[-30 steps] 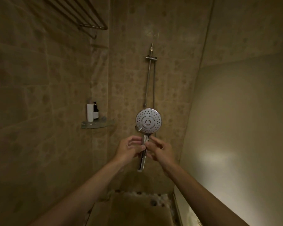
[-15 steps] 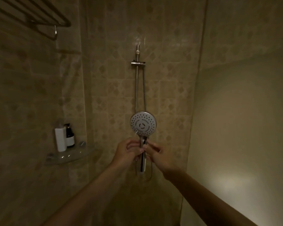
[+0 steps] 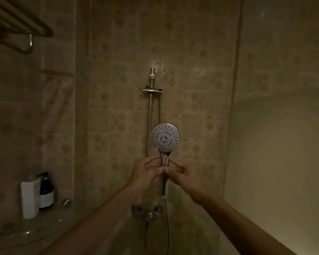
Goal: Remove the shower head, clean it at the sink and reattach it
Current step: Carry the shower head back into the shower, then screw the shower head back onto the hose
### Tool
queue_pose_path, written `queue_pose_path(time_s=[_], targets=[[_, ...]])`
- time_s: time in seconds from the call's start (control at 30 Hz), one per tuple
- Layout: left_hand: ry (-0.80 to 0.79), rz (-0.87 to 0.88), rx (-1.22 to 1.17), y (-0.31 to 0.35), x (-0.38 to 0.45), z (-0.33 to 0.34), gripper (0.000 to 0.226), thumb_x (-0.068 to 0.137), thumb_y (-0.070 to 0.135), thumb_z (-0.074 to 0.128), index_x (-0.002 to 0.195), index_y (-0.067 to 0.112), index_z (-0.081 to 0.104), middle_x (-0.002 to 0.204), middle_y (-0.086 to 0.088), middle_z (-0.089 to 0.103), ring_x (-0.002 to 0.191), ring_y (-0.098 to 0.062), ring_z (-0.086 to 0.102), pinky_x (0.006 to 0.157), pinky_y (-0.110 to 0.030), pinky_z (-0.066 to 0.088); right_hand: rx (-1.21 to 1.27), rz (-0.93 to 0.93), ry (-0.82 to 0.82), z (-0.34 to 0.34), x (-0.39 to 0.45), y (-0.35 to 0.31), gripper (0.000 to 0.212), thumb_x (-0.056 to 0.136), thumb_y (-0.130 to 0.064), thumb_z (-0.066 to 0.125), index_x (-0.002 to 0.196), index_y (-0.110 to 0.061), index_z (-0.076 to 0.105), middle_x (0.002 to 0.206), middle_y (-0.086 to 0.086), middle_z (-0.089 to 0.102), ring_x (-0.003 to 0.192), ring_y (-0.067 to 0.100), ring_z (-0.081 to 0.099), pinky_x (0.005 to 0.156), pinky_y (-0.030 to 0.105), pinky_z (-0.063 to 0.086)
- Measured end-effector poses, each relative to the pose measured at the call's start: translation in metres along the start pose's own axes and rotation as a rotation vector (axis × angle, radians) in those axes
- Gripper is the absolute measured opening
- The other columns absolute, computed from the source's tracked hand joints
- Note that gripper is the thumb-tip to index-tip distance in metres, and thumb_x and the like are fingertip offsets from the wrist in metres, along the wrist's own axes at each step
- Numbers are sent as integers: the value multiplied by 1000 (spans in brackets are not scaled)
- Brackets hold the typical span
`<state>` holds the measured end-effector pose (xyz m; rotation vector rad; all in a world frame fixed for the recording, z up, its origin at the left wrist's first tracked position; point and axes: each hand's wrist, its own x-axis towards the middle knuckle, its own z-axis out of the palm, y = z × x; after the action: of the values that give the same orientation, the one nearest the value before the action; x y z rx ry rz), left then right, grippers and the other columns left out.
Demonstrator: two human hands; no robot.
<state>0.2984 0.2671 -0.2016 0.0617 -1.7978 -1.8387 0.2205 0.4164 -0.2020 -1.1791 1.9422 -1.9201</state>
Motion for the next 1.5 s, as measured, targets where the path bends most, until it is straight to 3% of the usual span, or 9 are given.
queue_pose_path(time_s=[0.13,0.47,0.6,0.87,0.93,1.0,1.07,1.2,1.5], targets=[[-27,5,-32,-7,65,-3,46,83,-1,76,124,18,68,106,0,78,98,-17,75,76,-31,62,-6,-16,72,-14,60,7,31,93,-17,75,119,-33,70,100,-2,82,92,11,78,71,16,59],[-159,70,106,-9,229,-5,52,95,-7,59,144,10,51,111,5,70,87,-4,68,65,-18,58,-154,-43,165,-47,210,20,11,94,-13,74,96,-20,81,88,5,82,83,17,78,74,26,63],[-184,126,149,1,281,9,54,95,-1,62,146,11,49,116,0,70,105,-15,67,89,-33,58,-224,-93,196,-71,256,9,24,93,-12,74,78,-30,82,81,4,81,72,11,74,72,29,63],[-123,334,292,26,363,35,48,92,7,68,138,13,58,109,1,73,96,-16,71,82,-32,61,-236,-200,170,-115,336,-5,10,92,-14,76,92,-23,79,84,3,82,80,16,79,67,23,62],[-113,351,296,32,375,39,40,93,7,67,132,14,63,110,-4,74,97,-20,71,89,-41,60,-250,-205,172,-124,354,-8,8,93,-12,75,93,-19,78,83,3,81,76,13,77,64,20,60],[-28,381,348,38,386,42,27,97,16,64,124,16,67,115,-8,73,102,-22,70,94,-45,58,-260,-213,177,-131,369,-11,6,93,-8,74,97,-12,77,90,10,80,78,14,75,66,24,61],[161,440,392,46,398,42,21,99,23,61,118,15,66,119,-7,71,102,-17,68,84,-31,58,-281,-231,181,-138,383,-14,7,93,-6,73,99,-8,75,97,19,78,83,19,74,77,35,65],[460,472,574,66,417,43,32,97,20,55,128,11,61,121,-8,68,107,-25,64,88,-34,53,-307,-274,178,-152,400,-20,12,91,-10,76,86,-21,74,87,9,79,91,25,77,85,45,65],[505,301,476,71,456,65,45,90,23,61,131,5,58,129,-17,63,112,-36,64,94,-44,57,-293,-334,143,-183,415,-29,14,92,-8,74,86,-20,75,87,9,81,91,26,78,87,48,64]])
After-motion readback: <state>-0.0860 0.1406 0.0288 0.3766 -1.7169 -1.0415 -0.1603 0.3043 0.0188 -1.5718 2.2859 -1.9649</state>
